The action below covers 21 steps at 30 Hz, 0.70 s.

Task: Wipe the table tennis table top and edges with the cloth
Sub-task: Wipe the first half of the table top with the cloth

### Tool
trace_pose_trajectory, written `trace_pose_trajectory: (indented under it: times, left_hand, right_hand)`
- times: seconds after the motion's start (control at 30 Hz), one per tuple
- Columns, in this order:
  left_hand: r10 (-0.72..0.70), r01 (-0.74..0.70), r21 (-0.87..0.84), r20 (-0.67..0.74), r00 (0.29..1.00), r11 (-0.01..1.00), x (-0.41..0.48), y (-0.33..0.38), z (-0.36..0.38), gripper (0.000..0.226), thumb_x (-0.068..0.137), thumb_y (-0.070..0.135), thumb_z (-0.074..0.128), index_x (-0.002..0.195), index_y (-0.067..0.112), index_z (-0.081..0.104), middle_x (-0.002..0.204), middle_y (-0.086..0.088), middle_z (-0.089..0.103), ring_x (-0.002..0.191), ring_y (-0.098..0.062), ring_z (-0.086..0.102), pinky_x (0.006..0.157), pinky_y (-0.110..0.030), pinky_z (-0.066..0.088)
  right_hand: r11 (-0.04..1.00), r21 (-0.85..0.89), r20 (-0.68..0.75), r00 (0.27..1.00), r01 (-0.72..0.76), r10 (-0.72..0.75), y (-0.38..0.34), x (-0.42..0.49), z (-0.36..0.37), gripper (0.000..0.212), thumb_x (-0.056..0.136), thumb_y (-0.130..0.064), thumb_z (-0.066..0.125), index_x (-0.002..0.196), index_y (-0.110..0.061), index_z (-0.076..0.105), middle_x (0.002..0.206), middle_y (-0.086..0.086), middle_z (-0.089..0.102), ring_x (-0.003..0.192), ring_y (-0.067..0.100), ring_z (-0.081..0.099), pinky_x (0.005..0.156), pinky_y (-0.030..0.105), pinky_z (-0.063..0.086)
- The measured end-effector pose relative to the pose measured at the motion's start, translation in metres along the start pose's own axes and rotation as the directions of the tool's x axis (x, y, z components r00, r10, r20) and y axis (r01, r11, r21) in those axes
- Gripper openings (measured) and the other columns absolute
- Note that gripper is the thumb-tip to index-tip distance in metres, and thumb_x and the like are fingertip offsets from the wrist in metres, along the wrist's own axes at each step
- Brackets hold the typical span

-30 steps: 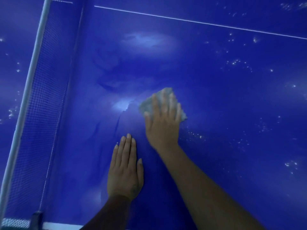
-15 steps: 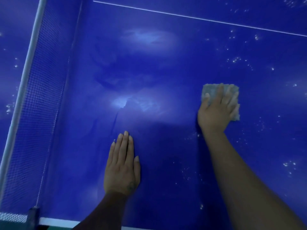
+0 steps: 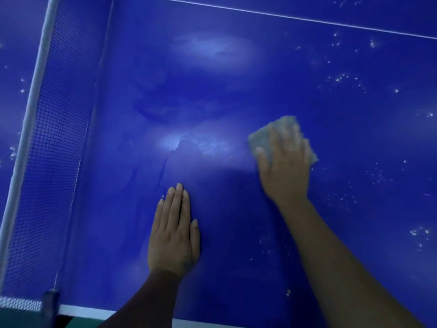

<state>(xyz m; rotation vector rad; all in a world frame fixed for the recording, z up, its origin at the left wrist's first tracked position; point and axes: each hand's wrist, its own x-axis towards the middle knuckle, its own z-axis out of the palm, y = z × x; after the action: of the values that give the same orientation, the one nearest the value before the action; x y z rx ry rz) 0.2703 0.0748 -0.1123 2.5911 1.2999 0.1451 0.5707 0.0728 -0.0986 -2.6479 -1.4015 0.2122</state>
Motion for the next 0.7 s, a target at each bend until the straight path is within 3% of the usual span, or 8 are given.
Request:
trace_pose_trajectory:
  times: [0.13, 0.2, 0.27, 0.33, 0.43, 0.53, 0.6, 0.7]
  left_hand:
    - [-0.005, 0.005, 0.003, 0.005, 1.000, 1.000, 0.000, 0.001, 0.000, 0.064, 0.108, 0.025, 0.040, 0.163, -0.006, 0.033, 0.177, -0.018, 0.024, 0.165, -0.034, 0.021, 0.132, -0.056, 0.024]
    - [-0.006, 0.006, 0.014, 0.009, 1.000, 1.000, -0.001, 0.002, -0.001, 0.064, 0.108, 0.025, 0.039, 0.163, -0.007, 0.033, 0.177, -0.018, 0.024, 0.165, -0.034, 0.021, 0.132, -0.056, 0.024]
    - [-0.004, 0.004, 0.023, 0.004, 1.000, 1.000, -0.001, 0.002, -0.001, 0.064, 0.108, 0.025, 0.039, 0.163, -0.007, 0.033, 0.176, -0.019, 0.025, 0.165, -0.035, 0.022, 0.132, -0.055, 0.024]
    - [-0.002, 0.002, 0.030, -0.002, 1.000, 1.000, -0.001, 0.002, -0.001, 0.063, 0.108, 0.024, 0.039, 0.162, -0.008, 0.034, 0.175, -0.020, 0.027, 0.164, -0.035, 0.024, 0.132, -0.055, 0.025]
    - [-0.002, 0.002, 0.019, -0.014, 1.000, 1.000, -0.001, 0.002, 0.000, 0.063, 0.108, 0.024, 0.039, 0.162, -0.008, 0.035, 0.174, -0.021, 0.028, 0.164, -0.035, 0.025, 0.131, -0.056, 0.026]
    - [0.002, -0.002, 0.007, -0.019, 1.000, 1.000, -0.001, 0.000, 0.001, 0.063, 0.108, 0.023, 0.040, 0.162, -0.008, 0.035, 0.175, -0.020, 0.028, 0.164, -0.036, 0.025, 0.131, -0.058, 0.027]
    - [-0.002, 0.002, 0.004, -0.012, 1.000, 1.000, -0.001, 0.000, 0.001, 0.063, 0.108, 0.024, 0.040, 0.162, -0.008, 0.034, 0.175, -0.019, 0.027, 0.164, -0.037, 0.024, 0.130, -0.058, 0.027]
    - [-0.006, 0.006, -0.002, -0.006, 1.000, 1.000, -0.002, 0.000, 0.002, 0.064, 0.108, 0.025, 0.038, 0.164, -0.006, 0.030, 0.176, -0.018, 0.024, 0.165, -0.036, 0.022, 0.130, -0.059, 0.027]
  right_hand:
    - [0.943, 0.046, -0.027, 0.943, -0.329, 0.331, 0.004, 0.030, -0.009, 0.067, 0.111, -0.052, 0.023, 0.171, -0.022, 0.019, 0.180, 0.008, 0.007, 0.166, 0.033, 0.005, 0.132, 0.059, 0.008]
    - [0.933, 0.064, -0.022, 0.934, -0.355, 0.357, -0.029, 0.037, -0.006, 0.067, 0.111, -0.050, 0.028, 0.171, -0.021, 0.020, 0.179, 0.011, 0.008, 0.165, 0.035, 0.004, 0.131, 0.060, 0.005]
    - [0.976, 0.072, -0.006, 0.978, -0.207, 0.208, -0.072, 0.033, 0.002, 0.066, 0.110, -0.050, 0.032, 0.170, -0.023, 0.025, 0.179, 0.010, 0.012, 0.166, 0.035, 0.004, 0.132, 0.057, 0.003]
    - [0.996, 0.079, 0.009, 0.999, 0.045, -0.046, -0.113, 0.018, 0.010, 0.065, 0.109, -0.047, 0.036, 0.168, -0.023, 0.029, 0.178, 0.008, 0.015, 0.166, 0.034, 0.005, 0.133, 0.056, 0.003]
    - [0.937, 0.083, 0.054, 0.938, 0.339, -0.343, -0.133, -0.013, 0.020, 0.063, 0.109, -0.047, 0.044, 0.167, -0.023, 0.033, 0.178, 0.006, 0.019, 0.165, 0.031, 0.010, 0.133, 0.054, 0.008]
    - [0.898, 0.091, 0.064, 0.898, 0.429, -0.436, -0.091, -0.015, 0.016, 0.062, 0.109, -0.053, 0.044, 0.164, -0.026, 0.039, 0.177, 0.001, 0.023, 0.164, 0.026, 0.016, 0.133, 0.050, 0.013]
    - [0.938, 0.051, 0.072, 0.935, 0.344, -0.347, -0.045, -0.001, 0.006, 0.061, 0.108, -0.054, 0.043, 0.163, -0.028, 0.039, 0.176, -0.001, 0.024, 0.164, 0.026, 0.017, 0.132, 0.050, 0.015]
    - [0.999, -0.011, 0.020, 0.999, 0.035, -0.034, 0.026, 0.015, -0.013, 0.061, 0.110, -0.051, 0.037, 0.165, -0.026, 0.033, 0.177, 0.003, 0.023, 0.163, 0.032, 0.018, 0.130, 0.056, 0.018]
